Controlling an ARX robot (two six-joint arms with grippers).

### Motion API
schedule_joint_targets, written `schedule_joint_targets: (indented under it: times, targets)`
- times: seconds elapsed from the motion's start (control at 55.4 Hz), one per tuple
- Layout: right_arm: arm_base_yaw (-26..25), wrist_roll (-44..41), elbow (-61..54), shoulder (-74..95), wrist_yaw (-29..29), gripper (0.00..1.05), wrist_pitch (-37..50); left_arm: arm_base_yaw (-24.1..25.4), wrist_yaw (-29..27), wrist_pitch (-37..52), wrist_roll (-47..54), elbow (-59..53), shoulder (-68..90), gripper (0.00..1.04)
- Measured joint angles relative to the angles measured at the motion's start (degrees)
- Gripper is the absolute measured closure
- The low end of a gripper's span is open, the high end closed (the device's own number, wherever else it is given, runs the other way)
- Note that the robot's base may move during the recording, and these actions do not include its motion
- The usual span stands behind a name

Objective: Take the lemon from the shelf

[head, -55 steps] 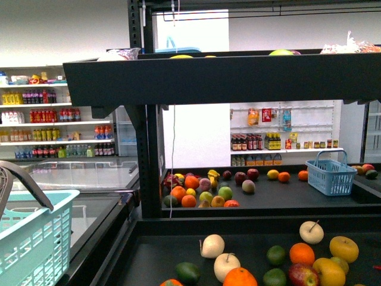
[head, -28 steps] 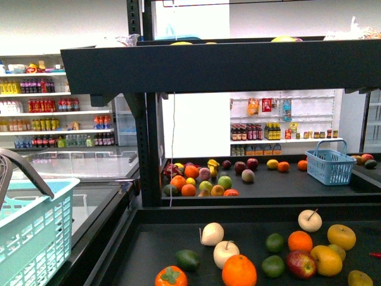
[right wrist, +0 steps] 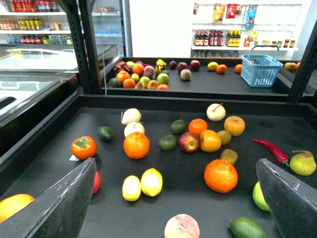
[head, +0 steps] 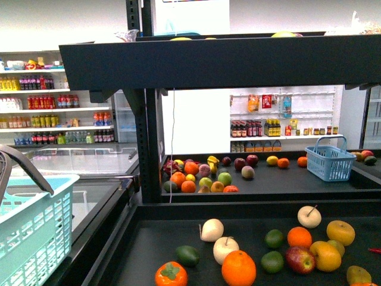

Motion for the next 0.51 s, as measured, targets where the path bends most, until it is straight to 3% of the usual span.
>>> schedule_joint_targets:
  times: [0.506]
  targets:
    - [0.0,0.0,0.0,0.0,0.0,0.07,0.0,-1.42,-2.86,-2.01,-1.14,9.27,7.96,0.08]
